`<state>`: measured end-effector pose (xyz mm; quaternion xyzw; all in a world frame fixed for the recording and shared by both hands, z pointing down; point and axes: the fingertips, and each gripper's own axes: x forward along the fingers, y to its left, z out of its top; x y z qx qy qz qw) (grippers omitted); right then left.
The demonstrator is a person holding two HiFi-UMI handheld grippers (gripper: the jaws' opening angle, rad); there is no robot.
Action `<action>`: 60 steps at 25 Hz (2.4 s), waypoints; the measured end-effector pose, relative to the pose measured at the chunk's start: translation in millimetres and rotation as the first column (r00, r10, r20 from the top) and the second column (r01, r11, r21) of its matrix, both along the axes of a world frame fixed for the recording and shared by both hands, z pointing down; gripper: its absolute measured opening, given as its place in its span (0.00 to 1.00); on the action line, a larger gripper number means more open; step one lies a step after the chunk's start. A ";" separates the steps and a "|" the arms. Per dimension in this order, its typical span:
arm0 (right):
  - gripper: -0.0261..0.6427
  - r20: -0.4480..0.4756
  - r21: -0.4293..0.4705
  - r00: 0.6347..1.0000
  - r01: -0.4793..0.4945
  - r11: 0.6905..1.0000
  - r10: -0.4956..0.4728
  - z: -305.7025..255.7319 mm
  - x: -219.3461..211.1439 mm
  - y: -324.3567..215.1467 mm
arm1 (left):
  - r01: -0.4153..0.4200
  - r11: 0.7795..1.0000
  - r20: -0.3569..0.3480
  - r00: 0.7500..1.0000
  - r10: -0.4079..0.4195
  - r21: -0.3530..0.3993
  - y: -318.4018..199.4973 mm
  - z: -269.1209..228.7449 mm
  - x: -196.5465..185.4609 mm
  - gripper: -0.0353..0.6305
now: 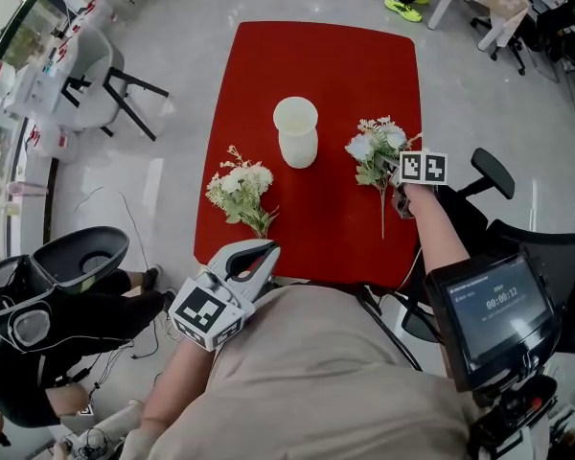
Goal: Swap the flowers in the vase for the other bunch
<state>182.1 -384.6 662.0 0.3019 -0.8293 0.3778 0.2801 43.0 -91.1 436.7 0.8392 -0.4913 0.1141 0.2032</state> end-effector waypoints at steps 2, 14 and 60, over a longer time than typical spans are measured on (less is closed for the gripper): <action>0.39 -0.004 -0.001 1.000 0.004 1.000 -0.004 -0.2 -1.5 -1.9 | 0.012 1.000 0.001 1.000 -0.012 -0.005 -2.3 -0.6 -0.7 0.06; 0.18 -0.033 0.048 0.999 -0.033 0.998 0.035 -3.8 12.3 -3.5 | 0.001 1.000 0.006 1.000 -0.001 0.007 -3.3 -2.0 3.2 0.06; 0.15 0.352 0.688 0.936 -0.247 0.682 -0.016 -388.7 -60.6 55.8 | -0.105 0.990 -0.101 0.988 0.115 0.099 52.5 -7.0 -52.2 0.06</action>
